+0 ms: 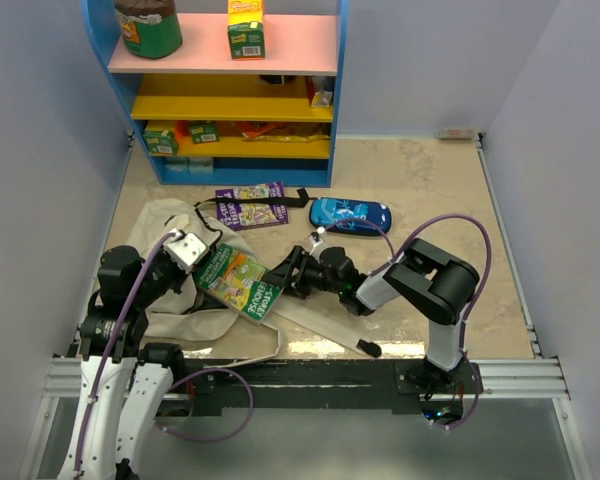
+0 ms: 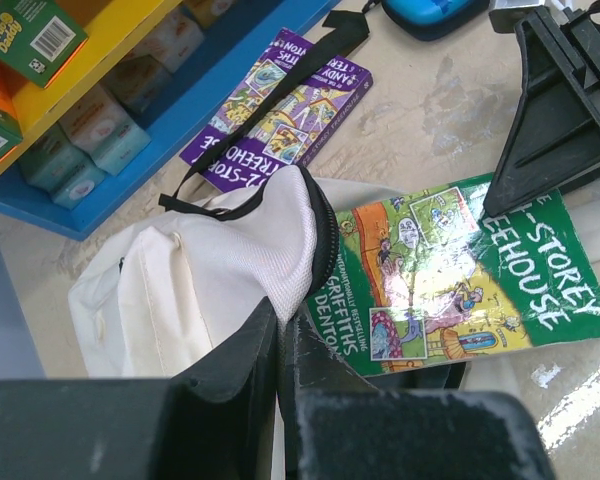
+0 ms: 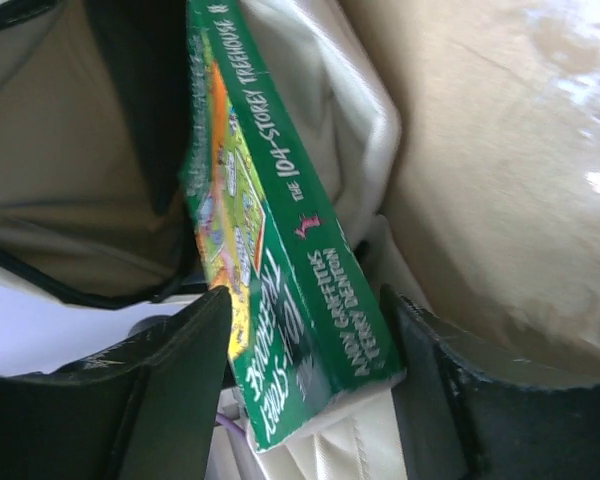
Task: Pack the student bag
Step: Place the book in the student bag.
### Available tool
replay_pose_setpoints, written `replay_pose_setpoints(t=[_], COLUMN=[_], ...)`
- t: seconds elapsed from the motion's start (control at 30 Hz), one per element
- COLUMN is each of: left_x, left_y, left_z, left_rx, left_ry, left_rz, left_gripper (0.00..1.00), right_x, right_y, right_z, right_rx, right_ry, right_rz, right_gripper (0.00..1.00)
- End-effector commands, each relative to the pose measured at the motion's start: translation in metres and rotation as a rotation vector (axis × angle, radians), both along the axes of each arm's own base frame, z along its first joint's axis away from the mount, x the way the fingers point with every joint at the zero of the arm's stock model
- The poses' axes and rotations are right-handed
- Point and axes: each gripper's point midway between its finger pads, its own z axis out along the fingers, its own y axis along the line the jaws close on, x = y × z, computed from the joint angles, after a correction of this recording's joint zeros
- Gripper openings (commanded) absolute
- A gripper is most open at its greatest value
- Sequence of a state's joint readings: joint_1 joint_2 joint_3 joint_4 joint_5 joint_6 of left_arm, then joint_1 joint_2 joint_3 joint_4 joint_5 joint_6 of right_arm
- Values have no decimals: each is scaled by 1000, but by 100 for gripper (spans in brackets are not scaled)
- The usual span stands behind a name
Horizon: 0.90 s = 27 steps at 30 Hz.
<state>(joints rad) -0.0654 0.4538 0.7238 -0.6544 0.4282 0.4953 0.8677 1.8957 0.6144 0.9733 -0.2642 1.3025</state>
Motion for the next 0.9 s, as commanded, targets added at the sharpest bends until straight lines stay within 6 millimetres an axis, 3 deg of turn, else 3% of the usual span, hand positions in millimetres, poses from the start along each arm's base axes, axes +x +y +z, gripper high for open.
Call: replay_pose_setpoints(t=[0.0, 0.03, 0.07, 0.17, 0.3, 0.5, 0.6, 0.63, 0.7, 0.73, 0.77, 0.8, 0.83, 0.87], left_x=[-8, -8, -7, -8, -7, -8, -9, -10, -12, -13, -12, -12, -12, -13], left_y=[-9, -9, -9, -10, -9, -10, -12, -12, -14, -13, -12, -11, -11, -12], left_z=[46, 47, 47, 50, 50, 52, 52, 54, 55, 56, 56, 59, 58, 58], left_rx=[-16, -17, -19, -20, -18, -23, -31, -33, -31, -25, -16, -12, -5, 4], left_ry=[-186, -185, -186, -189, -187, -186, -179, -180, -183, -186, -192, -208, -212, -224], left_rz=[-63, -63, -63, -64, -61, -68, -75, -77, -88, -89, -86, -81, -85, -97], left_gripper=[0, 0, 0, 0, 0, 0, 0, 0, 0, 0, 0, 0, 0, 0], right_x=[10, 11, 12, 10, 4, 14, 26, 31, 28, 38, 42, 45, 56, 60], right_y=[23, 25, 28, 38, 52, 55, 68, 77, 89, 101, 108, 115, 125, 129], right_z=[49, 52, 54, 70, 78, 73, 90, 84, 104, 110, 108, 89, 99, 94], right_rx=[132, 141, 154, 209, 189, 101, 203, 242, 374, 390, 359, 266, 243, 203], right_ry=[-98, -104, -106, -148, -219, -319, -338, -324, -315, -320, -355, -308, -338, -346], right_rz=[15, 21, 24, 52, 117, 127, 143, 159, 225, 222, 231, 229, 201, 196], right_gripper=[59, 54, 40, 16, 1, 0, 0, 0, 0, 0, 0, 0, 0, 0])
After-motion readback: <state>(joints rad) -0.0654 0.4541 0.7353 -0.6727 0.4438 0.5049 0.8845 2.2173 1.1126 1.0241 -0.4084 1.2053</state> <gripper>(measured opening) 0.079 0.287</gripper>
